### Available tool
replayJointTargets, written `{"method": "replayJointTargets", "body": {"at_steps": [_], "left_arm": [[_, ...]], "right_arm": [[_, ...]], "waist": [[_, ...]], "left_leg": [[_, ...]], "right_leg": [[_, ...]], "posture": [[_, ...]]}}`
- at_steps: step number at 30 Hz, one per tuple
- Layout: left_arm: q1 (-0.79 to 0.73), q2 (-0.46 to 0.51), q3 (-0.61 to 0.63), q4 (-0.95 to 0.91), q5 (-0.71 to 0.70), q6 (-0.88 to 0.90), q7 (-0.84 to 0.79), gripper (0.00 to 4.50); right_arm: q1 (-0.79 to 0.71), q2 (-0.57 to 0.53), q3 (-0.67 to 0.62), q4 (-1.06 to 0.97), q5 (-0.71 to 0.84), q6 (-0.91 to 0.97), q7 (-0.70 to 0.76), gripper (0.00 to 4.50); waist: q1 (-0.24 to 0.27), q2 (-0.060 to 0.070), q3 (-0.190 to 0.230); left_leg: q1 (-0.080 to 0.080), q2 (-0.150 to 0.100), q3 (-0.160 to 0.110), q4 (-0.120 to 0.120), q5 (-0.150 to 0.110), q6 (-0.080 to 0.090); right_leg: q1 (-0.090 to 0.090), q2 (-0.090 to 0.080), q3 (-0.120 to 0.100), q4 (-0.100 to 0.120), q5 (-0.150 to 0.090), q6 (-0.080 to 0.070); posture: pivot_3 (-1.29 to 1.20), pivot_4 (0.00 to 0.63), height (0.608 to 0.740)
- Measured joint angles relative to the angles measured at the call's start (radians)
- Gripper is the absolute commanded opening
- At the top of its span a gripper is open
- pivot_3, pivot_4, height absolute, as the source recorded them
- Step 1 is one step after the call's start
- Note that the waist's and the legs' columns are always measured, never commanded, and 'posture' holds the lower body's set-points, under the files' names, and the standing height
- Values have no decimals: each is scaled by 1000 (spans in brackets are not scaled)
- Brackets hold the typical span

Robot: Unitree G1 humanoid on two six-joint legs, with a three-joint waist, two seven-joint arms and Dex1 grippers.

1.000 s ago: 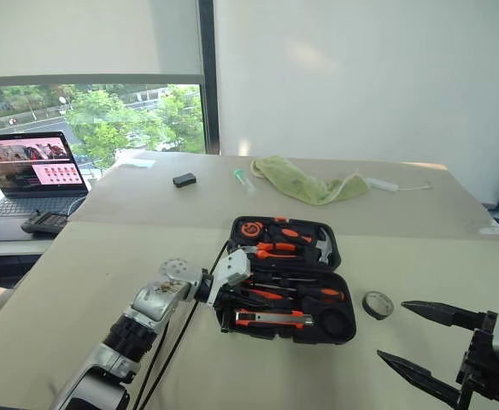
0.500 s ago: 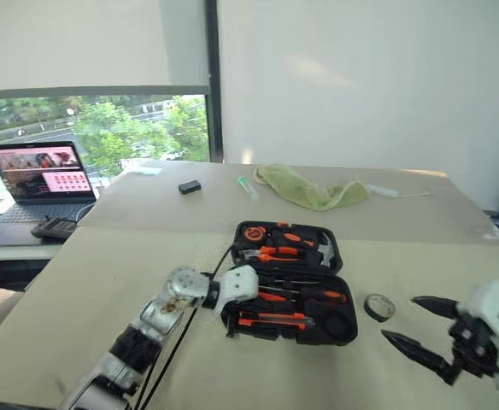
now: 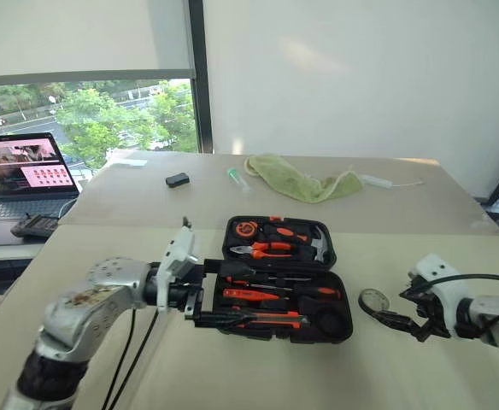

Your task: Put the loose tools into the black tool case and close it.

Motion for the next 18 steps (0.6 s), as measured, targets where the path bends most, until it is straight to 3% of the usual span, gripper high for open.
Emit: {"method": "replayJointTargets", "body": {"at_steps": [1, 4, 9, 14, 15, 18], "left_arm": [[14, 12, 9, -19, -14, 13, 8, 4467], [54, 23, 30, -57, -44, 32, 44, 4500], [84, 28, 43, -87, -63, 34, 103, 4500], [101, 29, 43, -102, -65, 32, 133, 4500], [104, 29, 42, -102, -63, 27, 135, 4500], [116, 29, 38, -101, -54, 8, 140, 4500]], "right_arm": [[-16, 0, 19, 10, -9, -6, 16, 4500], [-72, 3, 80, 43, -38, -23, 57, 3790], [-130, 17, 185, 106, -113, -56, 115, 2041], [-136, 21, 191, 122, -142, -86, 158, 243], [-130, 19, 184, 118, -142, -87, 167, 54], [-97, 12, 134, 52, -108, -82, 202, 54]], "waist": [[2, 1, 0], [7, 1, 1], [5, 0, 1], [4, 0, 1], [4, 0, 1], [4, 1, 1]], "left_leg": [[0, 0, 0, 0, 0, 0], [0, 0, 0, 0, 0, 0], [0, 0, 0, 0, 0, -1], [1, 0, 0, 0, 1, -1], [1, 0, 0, 0, 1, -2], [0, 0, 0, 0, 1, -1]], "right_leg": [[0, 0, 0, 0, 0, 0], [0, 0, -1, 0, 0, 0], [1, 1, -1, 0, 0, 0], [1, 1, -1, 0, 0, 0], [1, 1, -1, 0, 0, 0], [0, 1, -1, 0, 0, 0]], "posture": [[0, 150, 740], [0, 150, 740], [0, 150, 740], [0, 150, 740], [0, 150, 740], [0, 150, 740]]}}
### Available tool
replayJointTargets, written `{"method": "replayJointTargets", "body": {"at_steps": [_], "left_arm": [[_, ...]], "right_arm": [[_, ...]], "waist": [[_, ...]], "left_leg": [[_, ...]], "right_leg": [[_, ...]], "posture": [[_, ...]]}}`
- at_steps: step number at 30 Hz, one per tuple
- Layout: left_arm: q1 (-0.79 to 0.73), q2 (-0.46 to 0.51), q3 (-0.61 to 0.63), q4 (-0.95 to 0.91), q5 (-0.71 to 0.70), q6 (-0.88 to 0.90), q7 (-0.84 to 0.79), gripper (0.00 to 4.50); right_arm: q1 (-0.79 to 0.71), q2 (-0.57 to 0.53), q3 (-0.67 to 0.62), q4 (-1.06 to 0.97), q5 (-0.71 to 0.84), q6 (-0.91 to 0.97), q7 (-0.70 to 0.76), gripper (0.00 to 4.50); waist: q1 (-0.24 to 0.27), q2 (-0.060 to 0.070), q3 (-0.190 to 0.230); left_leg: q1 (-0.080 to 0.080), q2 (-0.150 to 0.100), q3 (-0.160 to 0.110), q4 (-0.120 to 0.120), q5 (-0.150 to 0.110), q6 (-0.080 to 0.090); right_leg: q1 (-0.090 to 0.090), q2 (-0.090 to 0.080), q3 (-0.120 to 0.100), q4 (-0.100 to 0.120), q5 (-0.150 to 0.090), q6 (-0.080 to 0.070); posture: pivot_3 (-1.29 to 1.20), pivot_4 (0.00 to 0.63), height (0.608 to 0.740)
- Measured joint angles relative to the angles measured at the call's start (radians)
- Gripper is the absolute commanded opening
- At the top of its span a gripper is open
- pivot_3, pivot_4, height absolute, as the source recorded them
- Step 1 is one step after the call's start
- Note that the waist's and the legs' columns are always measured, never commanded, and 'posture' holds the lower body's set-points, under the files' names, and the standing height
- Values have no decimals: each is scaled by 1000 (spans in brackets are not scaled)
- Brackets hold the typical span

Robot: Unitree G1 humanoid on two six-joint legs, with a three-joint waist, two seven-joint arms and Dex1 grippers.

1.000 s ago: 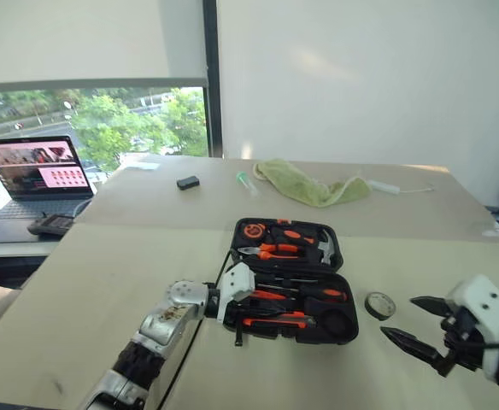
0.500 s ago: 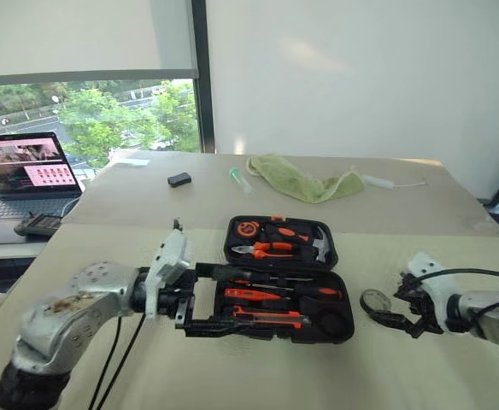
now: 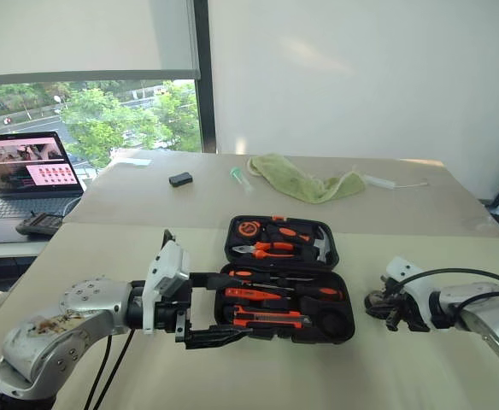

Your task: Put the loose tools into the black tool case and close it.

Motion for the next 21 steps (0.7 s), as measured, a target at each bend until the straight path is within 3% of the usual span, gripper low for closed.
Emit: {"method": "replayJointTargets", "body": {"at_steps": [5, 9, 16, 21], "left_arm": [[10, 0, -11, 6, 17, -23, 2, 4500], [15, 0, -27, 13, 36, -36, 2, 4500], [19, 0, -32, 15, 47, -42, 13, 4500], [37, -1, -33, 14, 55, -42, 31, 4500]], "right_arm": [[-83, -26, -82, -240, 165, 134, 56, 54], [-158, 0, 20, -297, 184, 228, 38, 54], [-165, 11, 172, -326, 156, 271, 6, 54], [-167, 4, 208, -313, 90, 235, 1, 1599]], "waist": [[-5, 1, 1], [1, 1, 2], [0, 1, 2], [1, 1, 2]], "left_leg": [[2, 2, -1, -1, 0, -1], [1, 1, -1, 0, 0, -1], [0, 0, -1, 0, 0, -1], [0, 0, -1, 0, 0, -1]], "right_leg": [[0, 1, 0, 0, 0, -1], [0, 0, -1, 0, 0, -3], [-1, -1, -1, 0, 0, -2], [0, -1, -2, 0, 0, -3]], "posture": [[0, 150, 740], [0, 150, 740], [0, 150, 740], [0, 150, 740]]}}
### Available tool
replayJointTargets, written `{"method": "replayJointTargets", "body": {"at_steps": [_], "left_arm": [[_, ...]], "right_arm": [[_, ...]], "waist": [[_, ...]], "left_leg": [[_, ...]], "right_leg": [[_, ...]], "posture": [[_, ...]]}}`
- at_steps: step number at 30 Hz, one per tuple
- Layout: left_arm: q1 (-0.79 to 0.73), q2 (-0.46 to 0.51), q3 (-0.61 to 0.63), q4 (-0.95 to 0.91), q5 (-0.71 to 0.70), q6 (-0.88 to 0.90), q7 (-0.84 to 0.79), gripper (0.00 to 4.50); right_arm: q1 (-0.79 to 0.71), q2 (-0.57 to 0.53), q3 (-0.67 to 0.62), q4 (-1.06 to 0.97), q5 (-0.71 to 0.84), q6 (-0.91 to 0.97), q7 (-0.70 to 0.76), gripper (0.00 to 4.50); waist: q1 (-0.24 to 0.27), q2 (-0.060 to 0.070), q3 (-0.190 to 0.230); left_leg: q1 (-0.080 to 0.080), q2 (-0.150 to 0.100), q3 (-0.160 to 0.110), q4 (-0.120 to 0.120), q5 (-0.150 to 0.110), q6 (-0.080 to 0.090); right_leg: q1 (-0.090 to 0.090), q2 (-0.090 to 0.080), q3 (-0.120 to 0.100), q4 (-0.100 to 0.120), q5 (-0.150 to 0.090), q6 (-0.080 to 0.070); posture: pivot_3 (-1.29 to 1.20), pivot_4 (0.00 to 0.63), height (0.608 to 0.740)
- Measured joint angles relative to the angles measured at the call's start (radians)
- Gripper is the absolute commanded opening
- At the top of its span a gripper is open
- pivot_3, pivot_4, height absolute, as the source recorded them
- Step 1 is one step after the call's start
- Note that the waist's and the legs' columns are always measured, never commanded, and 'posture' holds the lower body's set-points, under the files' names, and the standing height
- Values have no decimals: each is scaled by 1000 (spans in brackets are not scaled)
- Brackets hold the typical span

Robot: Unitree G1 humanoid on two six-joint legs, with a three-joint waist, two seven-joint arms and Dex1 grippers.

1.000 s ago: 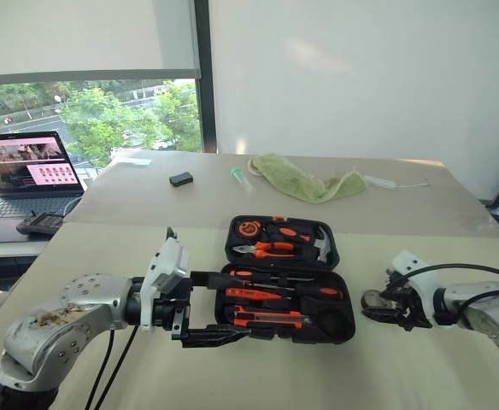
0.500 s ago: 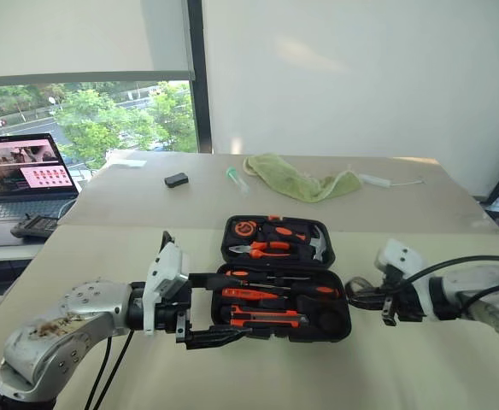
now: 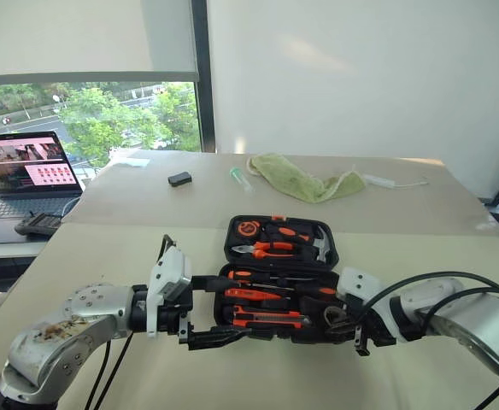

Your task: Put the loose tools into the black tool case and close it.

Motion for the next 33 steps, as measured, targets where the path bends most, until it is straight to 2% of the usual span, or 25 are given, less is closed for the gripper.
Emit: {"method": "replayJointTargets", "body": {"at_steps": [2, 9, 12, 15, 19, 22, 29, 30, 33], "left_arm": [[6, 0, 0, 0, 0, 0, 8, 4500], [42, -10, 1, 6, 15, 2, 55, 4500], [-1, -64, 0, 65, 34, 47, 173, 4500], [-119, -168, -2, 155, 75, 143, 367, 4500], [-325, -379, -15, 331, 177, 271, 677, 4500], [-438, -452, -49, 467, 260, 323, 795, 4500], [-651, -499, -70, 826, 389, 379, 865, 4500], [-672, -501, -69, 854, 397, 379, 861, 4500], [-701, -502, -69, 916, 415, 367, 818, 3735]], "right_arm": [[-6, 8, -10, 7, 0, 3, 0, 2339], [-6, 91, -160, -27, 169, 106, 7, 2339], [-18, 163, -287, -9, 223, 125, -39, 2339], [-78, 211, -340, 90, 196, 119, -127, 3004], [-179, 255, -317, 310, 60, 44, -240, 4427], [-271, 322, -282, 488, -36, -14, -319, 4474], [-405, 396, -196, 834, -160, -86, -314, 4474], [-408, 407, -185, 864, -169, -93, -306, 4228], [-449, 423, -168, 948, -185, -130, -265, 3416]], "waist": [[0, 0, 0], [-3, 0, 0], [3, 0, 0], [8, -1, 1], [10, -3, 2], [-4, -3, 2], [-11, -3, 2], [-12, -3, 2], [-15, -3, 2]], "left_leg": [[0, 0, 0, 0, 0, 0], [0, 1, 0, -1, 0, 0], [0, 0, -1, 0, 0, 1], [1, -1, -1, 2, 1, 1], [-1, -3, 0, 3, 2, 1], [-2, -4, 1, 0, 8, -8], [-4, -2, 1, -3, 9, -11], [-4, -2, 1, -3, 9, -10], [-3, -3, 2, -3, 9, -10]], "right_leg": [[0, 0, 0, 0, 0, 0], [-1, 0, 0, 0, 0, 0], [0, 0, 0, 0, 2, 1], [2, 0, 1, 0, 4, 1], [1, 1, 2, 0, 8, 3], [-2, 2, 3, 0, 8, 3], [-3, 4, 1, -1, 7, 4], [-3, 3, 1, -1, 7, 4], [-1, 3, 1, -1, 7, 5]], "posture": [[0, 150, 740], [0, 150, 740], [0, 150, 740], [0, 150, 740], [0, 150, 740], [0, 150, 740], [0, 150, 740], [0, 150, 740], [0, 150, 740]]}}
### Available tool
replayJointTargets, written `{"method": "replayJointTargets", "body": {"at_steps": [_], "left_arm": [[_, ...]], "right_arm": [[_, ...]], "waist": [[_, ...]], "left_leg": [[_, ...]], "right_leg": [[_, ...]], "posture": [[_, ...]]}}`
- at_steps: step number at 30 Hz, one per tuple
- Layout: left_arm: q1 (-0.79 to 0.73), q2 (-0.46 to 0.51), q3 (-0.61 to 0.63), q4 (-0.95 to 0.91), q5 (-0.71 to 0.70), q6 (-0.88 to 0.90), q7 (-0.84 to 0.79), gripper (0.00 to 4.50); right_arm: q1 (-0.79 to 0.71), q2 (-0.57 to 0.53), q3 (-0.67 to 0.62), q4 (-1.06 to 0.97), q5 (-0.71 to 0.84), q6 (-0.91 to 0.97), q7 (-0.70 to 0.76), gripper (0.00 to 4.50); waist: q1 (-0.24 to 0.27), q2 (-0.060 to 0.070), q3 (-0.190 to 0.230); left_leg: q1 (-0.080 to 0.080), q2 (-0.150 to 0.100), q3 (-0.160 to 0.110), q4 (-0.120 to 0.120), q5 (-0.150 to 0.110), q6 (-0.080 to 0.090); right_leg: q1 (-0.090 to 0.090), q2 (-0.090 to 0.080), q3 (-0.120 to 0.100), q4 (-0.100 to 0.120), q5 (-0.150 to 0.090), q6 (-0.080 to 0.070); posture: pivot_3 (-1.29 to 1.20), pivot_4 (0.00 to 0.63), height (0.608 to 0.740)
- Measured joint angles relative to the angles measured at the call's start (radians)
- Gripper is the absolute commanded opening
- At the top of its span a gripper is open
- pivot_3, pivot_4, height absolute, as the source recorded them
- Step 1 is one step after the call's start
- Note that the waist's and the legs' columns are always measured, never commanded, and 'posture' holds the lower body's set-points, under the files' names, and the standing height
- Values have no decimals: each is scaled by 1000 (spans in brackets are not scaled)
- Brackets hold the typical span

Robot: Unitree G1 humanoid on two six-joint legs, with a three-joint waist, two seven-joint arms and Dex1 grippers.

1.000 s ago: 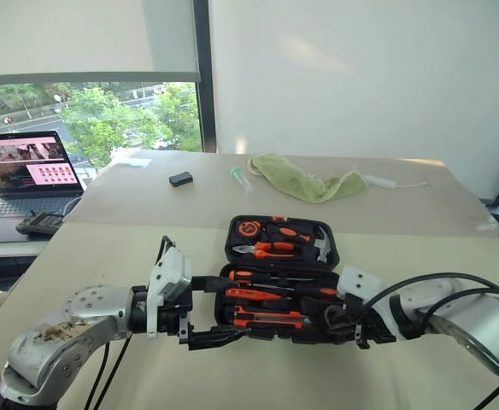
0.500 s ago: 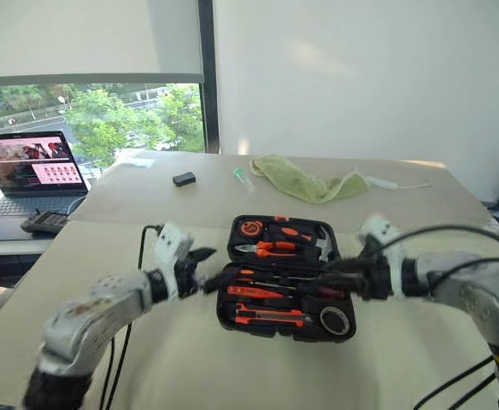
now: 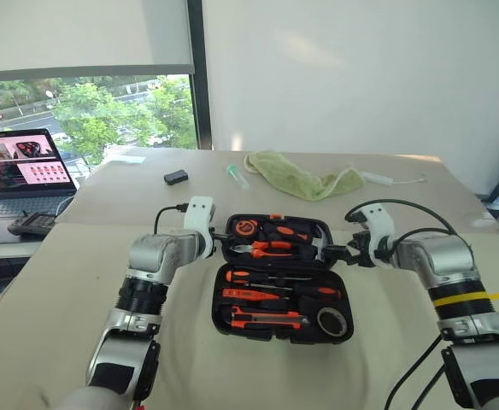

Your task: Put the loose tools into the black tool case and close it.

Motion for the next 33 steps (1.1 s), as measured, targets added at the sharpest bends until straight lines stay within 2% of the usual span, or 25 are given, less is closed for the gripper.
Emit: {"method": "replayJointTargets", "body": {"at_steps": [3, 5, 6, 7, 10, 15, 20, 22, 25, 28, 33], "left_arm": [[-18, -21, -2, 50, 5, -13, -47, 2538], [-18, -25, 7, 56, 4, -13, -67, 1924], [-18, -27, 13, 57, 3, -12, -77, 1420], [-19, -28, 18, 57, 5, -12, -77, 1196], [-14, -32, 49, 62, 8, -25, -85, 100], [71, -11, 50, -23, 2, -98, -181, 20], [147, 40, 10, -97, 14, -219, -305, 20], [180, 52, 8, -116, 23, -303, -350, 20], [312, 111, -7, -208, 56, -544, -476, 20], [377, 160, -24, -228, 116, -772, -584, 20], [425, 195, -42, -188, 220, -1089, -657, 20]], "right_arm": [[-35, 18, 13, 77, -34, -54, 24, 2415], [-36, 22, 14, 91, -48, -75, 39, 1763], [-36, 23, 15, 91, -55, -82, 48, 1246], [-34, 24, 15, 90, -57, -84, 58, 1077], [-11, 27, 4, 62, -60, -87, 73, 76], [78, 33, -89, -50, -19, -56, 78, 16], [188, 61, -174, -189, 0, -93, 77, 16], [233, 81, -211, -247, 2, -122, 64, 16], [369, 95, -238, -436, -6, -233, 51, 16], [476, 71, -231, -575, -68, -344, 44, 16], [626, 68, -233, -728, -149, -467, 0, 16]], "waist": [[0, 0, 0], [0, 0, 0], [-1, 0, 0], [-2, 0, 0], [-2, 0, 0], [-1, 1, 0], [-2, 1, -1], [-3, 1, 0], [-6, 1, -1], [-3, 1, -1], [10, 1, 0]], "left_leg": [[3, 0, 0, 0, -1, 1], [4, 0, 0, 0, -1, 1], [4, 0, 0, 0, -1, 1], [4, 0, 0, 0, -1, 0], [5, 1, -1, 0, 0, 0], [2, 2, -2, -3, -1, -2], [-4, 0, 0, -12, 2, -5], [-9, -1, 1, -10, 3, -7], [-12, 0, 2, -12, 4, -7], [-14, 0, 4, -11, 4, -7], [-9, 1, 4, -7, 3, -4]], "right_leg": [[3, -1, 0, 0, 0, 0], [3, -2, 0, 1, 0, 0], [2, -2, 1, 1, 0, 0], [2, -2, 1, 1, 0, 0], [2, -4, 1, 2, 1, 0], [-2, -14, 1, 2, 1, -1], [-12, -12, 0, 2, 1, -1], [-18, -5, 0, 3, 1, -1], [-23, -2, 1, 3, 1, -1], [-25, -2, 1, 3, 1, -1], [-15, -1, 0, 0, 1, -2]], "posture": [[0, 150, 740], [0, 150, 740], [0, 150, 740], [0, 150, 740], [0, 150, 740], [0, 150, 740], [0, 150, 740], [0, 150, 740], [0, 150, 740], [0, 150, 740], [0, 150, 740]]}}
